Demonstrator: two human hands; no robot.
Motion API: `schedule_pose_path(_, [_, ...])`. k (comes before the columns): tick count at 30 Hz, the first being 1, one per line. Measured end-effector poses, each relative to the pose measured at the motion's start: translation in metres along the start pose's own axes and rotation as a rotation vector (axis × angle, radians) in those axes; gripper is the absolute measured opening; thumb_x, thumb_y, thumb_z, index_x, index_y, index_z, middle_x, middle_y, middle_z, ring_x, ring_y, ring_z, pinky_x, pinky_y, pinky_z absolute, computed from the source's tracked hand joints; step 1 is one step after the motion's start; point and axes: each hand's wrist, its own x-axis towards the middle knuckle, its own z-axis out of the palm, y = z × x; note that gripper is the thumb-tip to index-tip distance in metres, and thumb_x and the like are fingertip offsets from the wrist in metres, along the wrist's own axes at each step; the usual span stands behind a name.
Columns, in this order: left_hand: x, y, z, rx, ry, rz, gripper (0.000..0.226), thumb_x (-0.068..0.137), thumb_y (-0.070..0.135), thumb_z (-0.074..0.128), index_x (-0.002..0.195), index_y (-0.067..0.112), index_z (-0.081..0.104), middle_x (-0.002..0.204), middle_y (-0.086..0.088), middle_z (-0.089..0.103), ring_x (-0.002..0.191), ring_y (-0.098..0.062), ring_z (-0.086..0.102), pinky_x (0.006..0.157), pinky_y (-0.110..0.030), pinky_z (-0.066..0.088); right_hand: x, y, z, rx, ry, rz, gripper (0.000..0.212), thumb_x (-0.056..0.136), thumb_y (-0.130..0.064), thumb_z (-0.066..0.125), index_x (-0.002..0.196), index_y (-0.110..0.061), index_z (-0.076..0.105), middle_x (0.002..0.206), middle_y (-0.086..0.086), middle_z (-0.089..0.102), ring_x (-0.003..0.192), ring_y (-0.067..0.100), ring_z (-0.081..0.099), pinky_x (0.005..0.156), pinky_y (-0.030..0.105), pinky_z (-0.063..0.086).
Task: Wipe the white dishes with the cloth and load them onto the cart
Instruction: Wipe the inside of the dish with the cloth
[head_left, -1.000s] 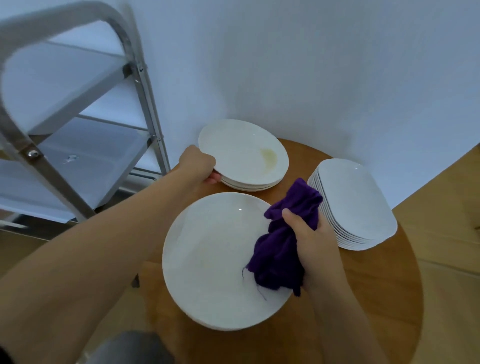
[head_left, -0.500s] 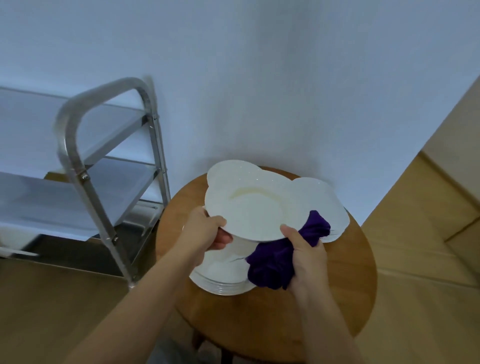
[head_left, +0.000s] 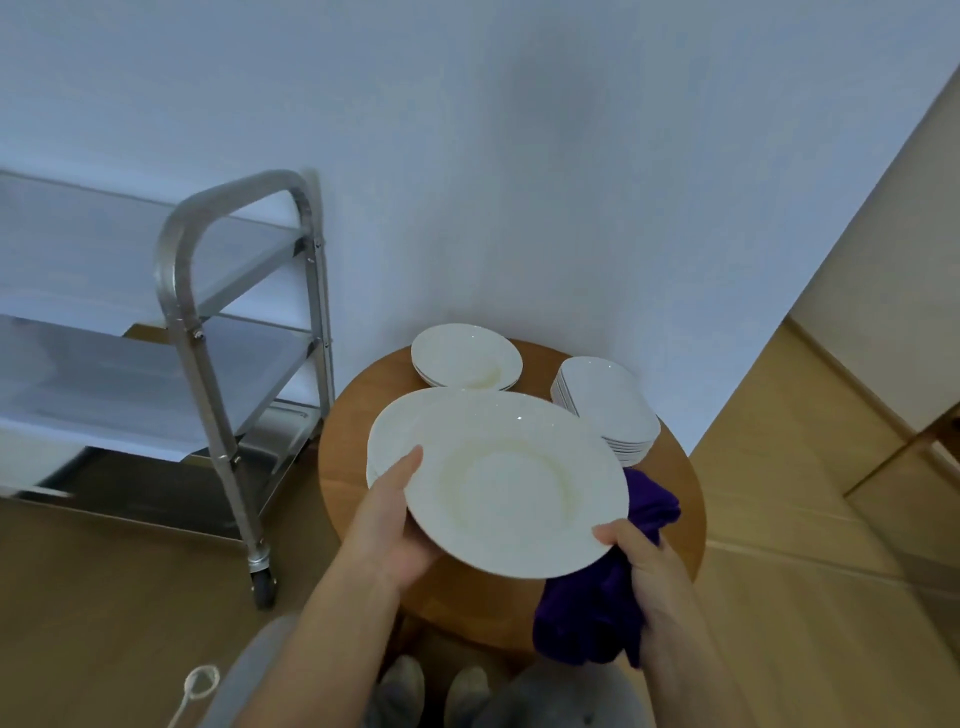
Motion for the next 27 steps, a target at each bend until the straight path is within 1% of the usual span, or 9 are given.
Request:
schedule_pose_path(3, [-0.007,-0.014,0.0,-0.079,0.067,0.076,0.027,0.094,0.026,0.053,0.12,0.023,0.057,0.099,-0.008,0.072,0.086,-0.031,0.068,0.053,-0.042,0.056,-0.006,-0.004,0.001,-0.063,0.049,-0.053,0.023,0.083,-0.018,0.066,0.105,-0.022,0.06,0.097,0.008,0.068,0.088,0.029,0.063,0.063,0.036,0.049])
schedule_pose_path(6, [-0.011,-0.024,-0.006,-0.079,0.099,0.141,0.03,0.094,0.034,0.051,0.122,0.026,0.057,0.101,-0.004,0.071,0.092,-0.029,0.066,0.057,-0.039,0.058,-0.015,-0.018,0.001,-0.178,0.192,-0.241,0.005,0.088,-0.039,0.058,0.086,-0.036,0.056,0.086,-0.004,0.062,0.079,0.018,0.06,0.058,0.031,0.044])
schedule_pose_path(9, [-0.014,-0.032,-0.011,-0.058,0.117,0.21,0.031,0.096,0.04,0.046,0.123,0.03,0.056,0.102,0.001,0.07,0.096,-0.025,0.064,0.063,-0.036,0.057,-0.028,-0.03,0.007,-0.293,0.145,-0.367,0.004,0.09,-0.034,0.056,0.093,-0.038,0.055,0.086,-0.007,0.061,0.08,0.014,0.058,0.059,0.028,0.042])
schedule_pose_path(11, [-0.017,-0.038,-0.015,-0.08,0.123,0.223,0.03,0.095,0.042,0.044,0.12,0.032,0.057,0.096,0.004,0.072,0.095,-0.024,0.065,0.063,-0.035,0.057,-0.03,-0.029,0.015,-0.559,0.04,-0.411,0.038,0.091,-0.025,0.056,0.126,-0.033,0.046,0.1,-0.011,0.059,0.089,0.011,0.058,0.069,0.028,0.046])
schedule_pose_path(13, [-0.022,-0.046,-0.017,-0.096,0.126,0.21,0.028,0.093,0.044,0.046,0.116,0.034,0.058,0.095,0.005,0.073,0.094,-0.024,0.066,0.064,-0.036,0.058,-0.032,-0.019,0.027,-0.967,0.031,-0.426,0.064,0.094,-0.025,0.053,0.148,-0.027,0.019,0.119,-0.013,0.048,0.103,0.011,0.051,0.079,0.025,0.043])
schedule_pose_path(17, [-0.033,-0.064,-0.021,-0.221,0.013,0.077,0.028,0.093,0.045,0.045,0.107,0.031,0.064,0.1,-0.001,0.073,0.086,-0.025,0.071,0.066,-0.039,0.058,-0.026,0.018,0.048,-1.587,0.134,-0.495,0.066,0.098,-0.041,0.034,0.15,-0.022,-0.002,0.153,0.01,0.021,0.138,0.028,0.025,0.111,0.041,0.03])
schedule_pose_path(20, [-0.033,-0.07,-0.023,-0.198,0.003,0.091,0.027,0.092,0.044,0.047,0.112,0.033,0.062,0.104,0.0,0.072,0.093,-0.026,0.069,0.078,-0.043,0.055,-0.014,0.036,0.054,-1.558,0.175,-0.507,0.063,0.1,-0.04,0.025,0.149,-0.018,-0.008,0.156,0.015,0.008,0.143,0.031,0.012,0.116,0.044,0.015])
schedule_pose_path(24, [-0.033,-0.065,-0.03,-0.107,-0.037,0.15,0.037,0.086,0.042,0.051,0.121,0.031,0.056,0.107,0.0,0.071,0.095,-0.024,0.069,0.074,-0.04,0.057,0.002,0.044,0.063,-1.19,0.04,-0.583,0.056,0.1,-0.036,0.032,0.15,-0.024,0.011,0.153,0.005,0.024,0.138,0.023,0.027,0.114,0.042,0.024])
schedule_pose_path(27, [-0.035,-0.066,-0.034,-0.082,-0.099,0.098,0.046,0.082,0.046,0.049,0.123,0.027,0.054,0.107,-0.007,0.07,0.095,-0.027,0.068,0.077,-0.042,0.056,0.002,0.054,0.082,-1.283,-0.037,-0.778,0.049,0.099,-0.036,0.034,0.146,-0.026,0.023,0.144,0.002,0.04,0.128,0.02,0.041,0.11,0.04,0.033])
